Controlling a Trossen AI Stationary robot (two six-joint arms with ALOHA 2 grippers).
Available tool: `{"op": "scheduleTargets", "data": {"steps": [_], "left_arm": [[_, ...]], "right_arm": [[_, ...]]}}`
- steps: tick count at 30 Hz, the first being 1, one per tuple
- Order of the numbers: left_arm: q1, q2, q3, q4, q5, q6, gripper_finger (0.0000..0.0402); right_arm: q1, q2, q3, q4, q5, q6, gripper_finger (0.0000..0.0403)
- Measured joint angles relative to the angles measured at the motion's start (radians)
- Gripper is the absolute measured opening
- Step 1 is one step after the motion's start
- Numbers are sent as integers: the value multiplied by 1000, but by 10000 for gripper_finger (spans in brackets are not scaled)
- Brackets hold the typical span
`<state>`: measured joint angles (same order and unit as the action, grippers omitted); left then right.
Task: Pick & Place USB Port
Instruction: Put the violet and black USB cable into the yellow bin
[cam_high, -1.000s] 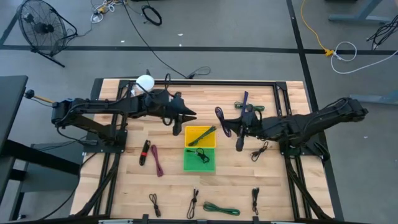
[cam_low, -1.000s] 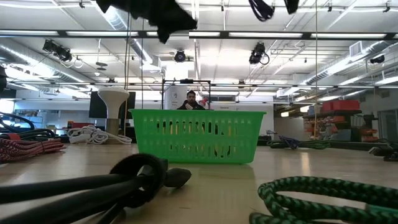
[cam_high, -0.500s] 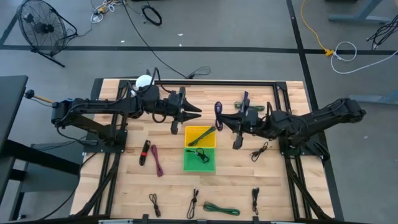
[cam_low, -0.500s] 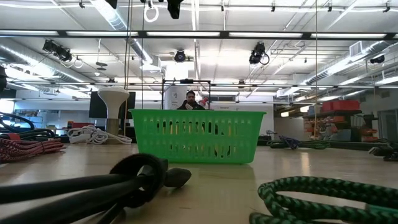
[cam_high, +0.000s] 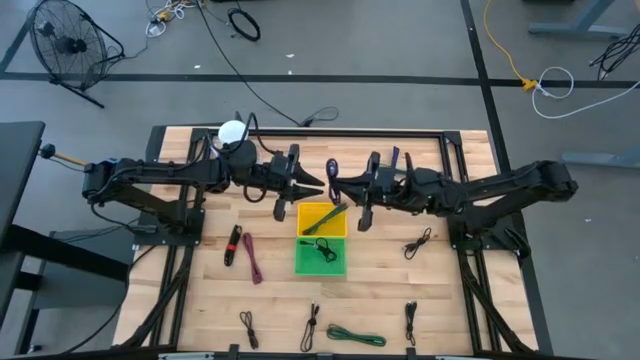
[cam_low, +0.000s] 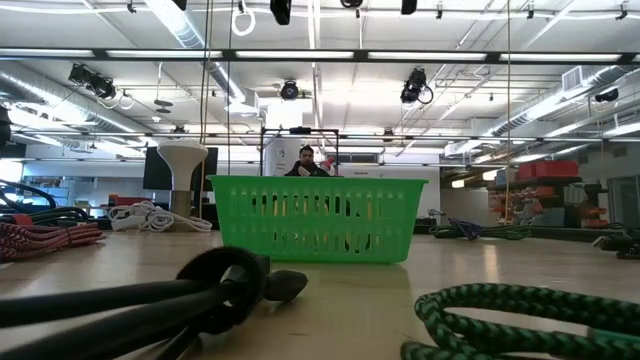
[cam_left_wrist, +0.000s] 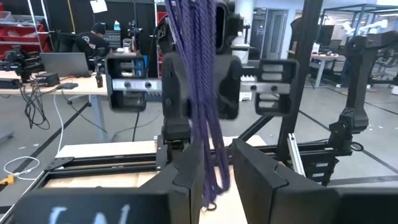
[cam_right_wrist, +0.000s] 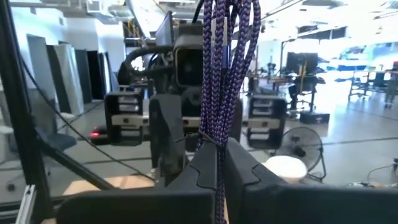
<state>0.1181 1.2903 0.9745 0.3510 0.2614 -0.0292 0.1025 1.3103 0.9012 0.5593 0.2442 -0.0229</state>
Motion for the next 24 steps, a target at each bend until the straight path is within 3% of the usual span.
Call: {"op": "scheduleTargets", "data": {"steps": [17,24], "left_arm": [[-11,53,2,7,-30,-5,87],[-38,100,0,59,-97,38,87]], "right_arm": [[-32,37,0,41,-54,23,0],[-31,37,0,4,-53,31,0]]}}
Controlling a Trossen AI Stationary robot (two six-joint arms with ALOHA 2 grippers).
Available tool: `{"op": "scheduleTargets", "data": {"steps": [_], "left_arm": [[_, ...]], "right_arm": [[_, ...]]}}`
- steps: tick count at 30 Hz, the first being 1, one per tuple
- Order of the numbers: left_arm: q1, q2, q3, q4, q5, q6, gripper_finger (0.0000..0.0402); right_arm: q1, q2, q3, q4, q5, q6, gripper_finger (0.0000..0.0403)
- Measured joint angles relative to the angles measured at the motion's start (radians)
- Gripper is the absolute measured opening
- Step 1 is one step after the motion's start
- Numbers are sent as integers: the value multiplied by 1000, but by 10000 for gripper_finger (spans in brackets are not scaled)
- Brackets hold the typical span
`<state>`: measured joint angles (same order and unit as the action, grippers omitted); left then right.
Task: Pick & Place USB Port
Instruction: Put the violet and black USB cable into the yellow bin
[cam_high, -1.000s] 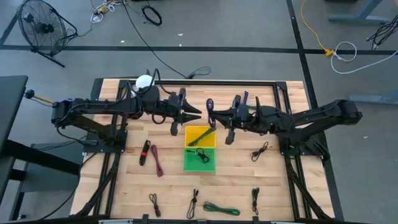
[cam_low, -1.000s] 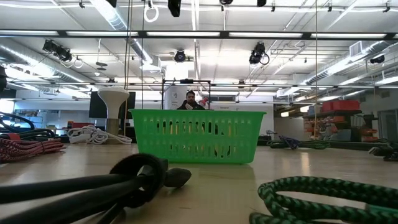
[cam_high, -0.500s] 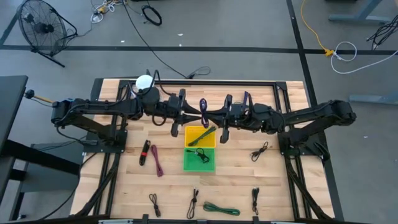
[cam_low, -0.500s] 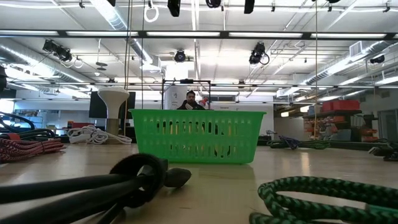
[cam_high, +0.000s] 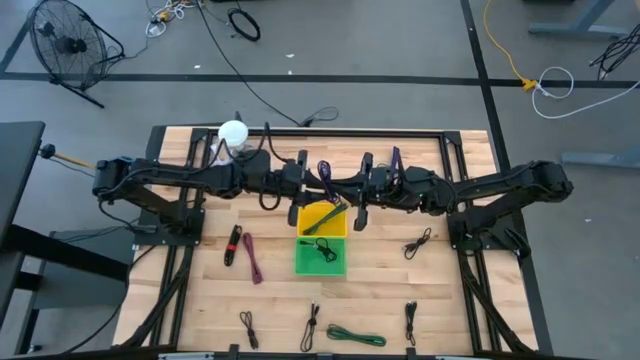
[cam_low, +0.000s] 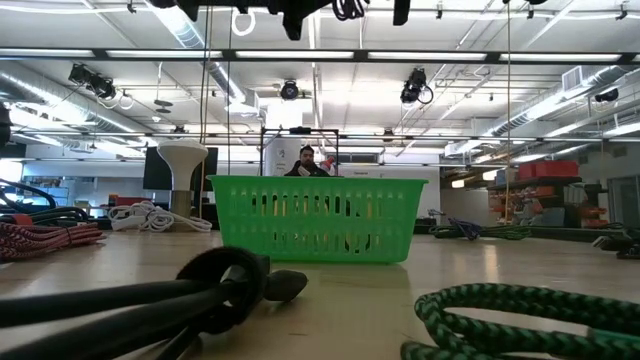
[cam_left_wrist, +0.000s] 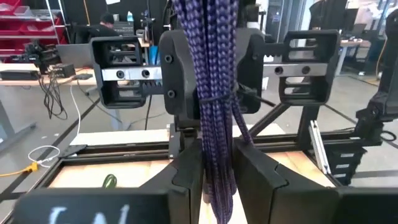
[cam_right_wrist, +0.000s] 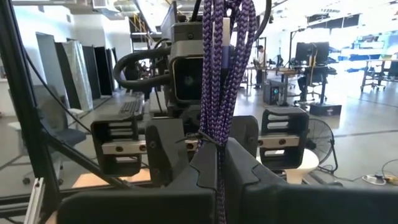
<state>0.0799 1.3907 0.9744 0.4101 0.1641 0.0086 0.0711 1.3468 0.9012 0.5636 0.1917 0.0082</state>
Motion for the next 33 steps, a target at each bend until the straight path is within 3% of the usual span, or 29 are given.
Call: {"op": "scheduleTargets", "data": {"steps": [7,12,17,25,33], "left_arm": [[0,0,0,2,25,8,85],[0,-1,0,-16,15,18,20],[0,-1,0,-44,-26,22,17],[2,-5,0,-108,-81,30,17],[17,-39,2,-217,-150,39,17]], "right_arm": [[0,0,0,0,-1,-1,0],[0,0,0,-14,-3,2,1],[0,0,0,-44,1,10,14],[-1,-23,0,-136,13,-9,77],[0,-116,0,-347,112,15,137]]}}
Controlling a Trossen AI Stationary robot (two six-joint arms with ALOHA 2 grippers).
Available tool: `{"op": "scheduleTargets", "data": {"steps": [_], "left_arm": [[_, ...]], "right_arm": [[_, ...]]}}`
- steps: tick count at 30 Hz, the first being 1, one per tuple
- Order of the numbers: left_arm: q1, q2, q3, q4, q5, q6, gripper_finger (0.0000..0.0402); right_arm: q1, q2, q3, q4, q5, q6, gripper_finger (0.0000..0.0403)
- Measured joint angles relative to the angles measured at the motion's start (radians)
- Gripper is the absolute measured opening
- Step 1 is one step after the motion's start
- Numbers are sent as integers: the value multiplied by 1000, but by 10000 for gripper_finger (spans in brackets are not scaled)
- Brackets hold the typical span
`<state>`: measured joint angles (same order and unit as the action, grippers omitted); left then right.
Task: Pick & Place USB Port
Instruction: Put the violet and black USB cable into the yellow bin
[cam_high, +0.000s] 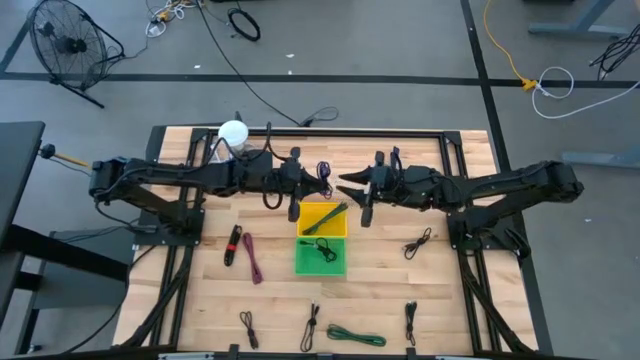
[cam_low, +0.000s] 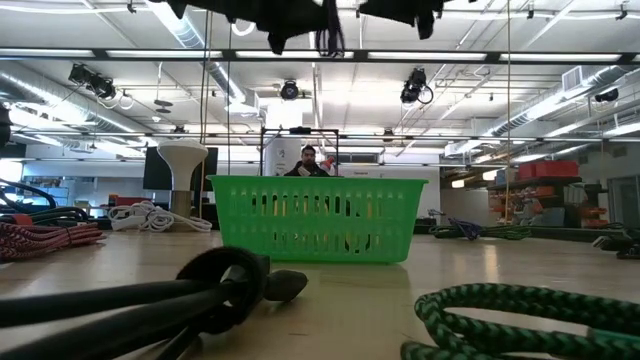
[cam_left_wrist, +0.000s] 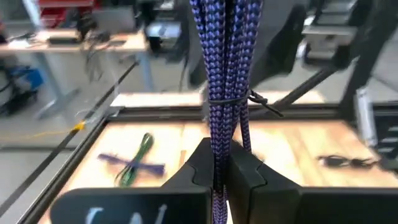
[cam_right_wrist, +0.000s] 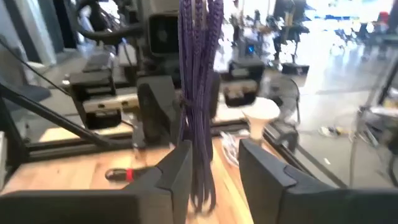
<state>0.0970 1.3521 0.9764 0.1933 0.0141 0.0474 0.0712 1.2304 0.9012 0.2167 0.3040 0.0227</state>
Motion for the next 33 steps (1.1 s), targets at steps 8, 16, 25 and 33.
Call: {"op": "scheduleTargets", "data": {"steps": [8,16,25,33], "left_arm": [[28,7,-2,-281,-77,-113,17],[-20,110,-2,-420,-141,-192,17],[-54,270,-2,-404,-140,-265,16],[-57,320,-2,-374,-95,-292,16]], "right_arm": [[0,-36,0,-151,2,73,146],[1,-35,0,-154,0,91,146],[1,-35,0,-152,2,91,146],[1,-35,0,-150,2,74,146]]}}
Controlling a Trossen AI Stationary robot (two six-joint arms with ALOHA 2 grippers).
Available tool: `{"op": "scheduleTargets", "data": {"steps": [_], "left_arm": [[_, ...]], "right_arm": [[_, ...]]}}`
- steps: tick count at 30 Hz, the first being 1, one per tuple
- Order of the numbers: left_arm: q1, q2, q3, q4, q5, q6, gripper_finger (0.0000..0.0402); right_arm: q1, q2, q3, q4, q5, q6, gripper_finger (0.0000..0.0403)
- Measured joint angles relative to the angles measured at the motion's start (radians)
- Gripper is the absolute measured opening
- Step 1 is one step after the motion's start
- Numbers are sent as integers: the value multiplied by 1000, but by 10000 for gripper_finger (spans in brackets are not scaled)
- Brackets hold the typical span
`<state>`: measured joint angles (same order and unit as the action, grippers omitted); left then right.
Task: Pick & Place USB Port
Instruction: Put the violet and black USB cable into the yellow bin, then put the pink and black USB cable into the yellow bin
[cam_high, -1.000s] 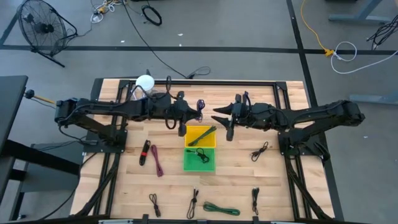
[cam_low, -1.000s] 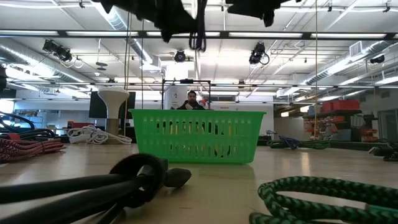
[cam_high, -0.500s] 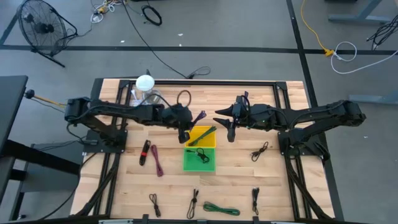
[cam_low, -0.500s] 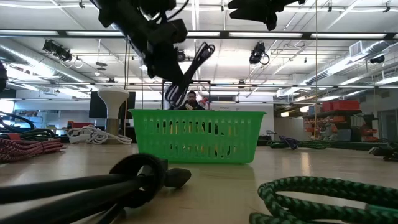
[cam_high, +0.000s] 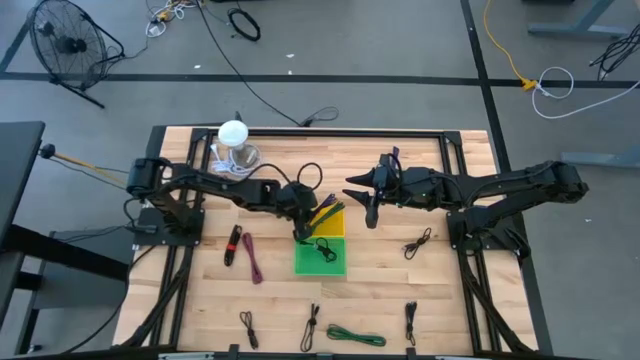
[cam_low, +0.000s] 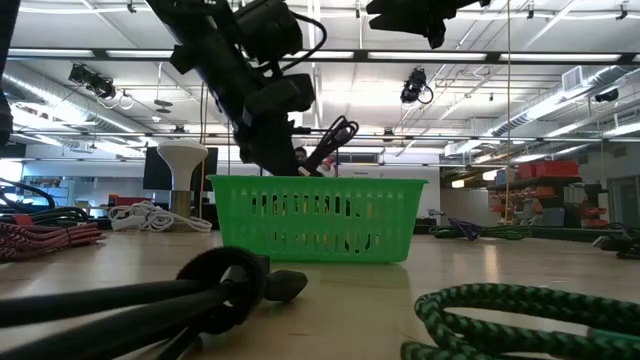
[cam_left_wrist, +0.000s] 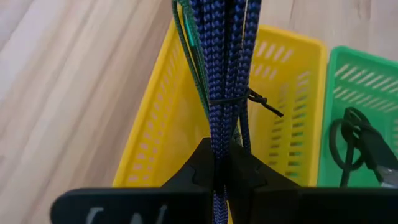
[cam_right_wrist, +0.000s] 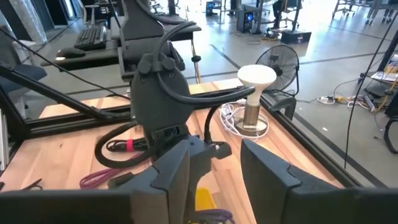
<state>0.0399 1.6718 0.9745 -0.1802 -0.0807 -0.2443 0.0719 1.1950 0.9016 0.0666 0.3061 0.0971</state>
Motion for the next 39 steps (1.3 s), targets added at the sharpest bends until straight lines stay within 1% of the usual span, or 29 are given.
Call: {"op": "scheduleTargets", "data": {"steps": [7,12,23,31,39], "left_arm": [[1,0,0,1,26,-25,16],[0,0,0,-5,27,-33,17],[1,0,0,-13,26,-67,32],[1,0,0,-14,26,-67,58],[1,0,0,-14,26,-85,93]], "right_arm": [[0,0,0,-1,0,0,146],[0,0,0,0,0,0,146],[0,0,0,-1,0,-1,146],[0,0,0,-1,0,-2,146],[0,0,0,-1,0,-2,146]]}}
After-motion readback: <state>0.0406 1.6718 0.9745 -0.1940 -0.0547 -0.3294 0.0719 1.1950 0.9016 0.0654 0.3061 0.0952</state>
